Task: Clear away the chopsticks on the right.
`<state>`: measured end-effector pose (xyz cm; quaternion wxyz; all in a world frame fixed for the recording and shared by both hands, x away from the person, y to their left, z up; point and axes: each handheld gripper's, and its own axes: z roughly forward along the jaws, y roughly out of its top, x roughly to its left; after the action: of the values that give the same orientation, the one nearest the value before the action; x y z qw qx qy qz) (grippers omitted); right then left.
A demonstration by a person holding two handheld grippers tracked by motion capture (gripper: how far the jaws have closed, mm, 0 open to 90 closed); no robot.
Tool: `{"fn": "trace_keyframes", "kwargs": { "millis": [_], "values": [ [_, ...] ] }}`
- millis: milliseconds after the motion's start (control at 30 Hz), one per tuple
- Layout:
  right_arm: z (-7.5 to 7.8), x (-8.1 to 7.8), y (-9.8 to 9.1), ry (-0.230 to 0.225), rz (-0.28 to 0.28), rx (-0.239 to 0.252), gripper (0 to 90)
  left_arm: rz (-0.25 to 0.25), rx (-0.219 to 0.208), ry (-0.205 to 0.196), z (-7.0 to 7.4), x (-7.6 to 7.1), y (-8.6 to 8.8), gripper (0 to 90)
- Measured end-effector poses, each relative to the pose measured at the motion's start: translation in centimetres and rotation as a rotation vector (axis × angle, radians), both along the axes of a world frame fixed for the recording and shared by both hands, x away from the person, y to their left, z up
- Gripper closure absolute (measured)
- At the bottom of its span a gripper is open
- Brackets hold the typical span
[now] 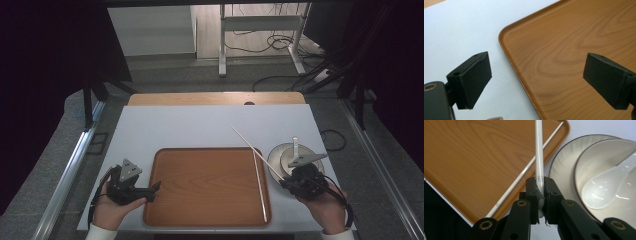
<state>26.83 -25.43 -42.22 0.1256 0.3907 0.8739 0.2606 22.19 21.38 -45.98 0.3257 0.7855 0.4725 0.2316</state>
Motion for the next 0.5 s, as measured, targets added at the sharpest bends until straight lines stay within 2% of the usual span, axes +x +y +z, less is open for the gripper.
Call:
{"fn": "trace_keyframes", "kwargs": {
  "millis": [500],
  "values": [
    [-2.7,-0.2,3.4,0.066,0.051,-0.043,83.9,-0.003,0.0,0.001,-0.1,0.0,-0.2,7.7]
  ]
}}
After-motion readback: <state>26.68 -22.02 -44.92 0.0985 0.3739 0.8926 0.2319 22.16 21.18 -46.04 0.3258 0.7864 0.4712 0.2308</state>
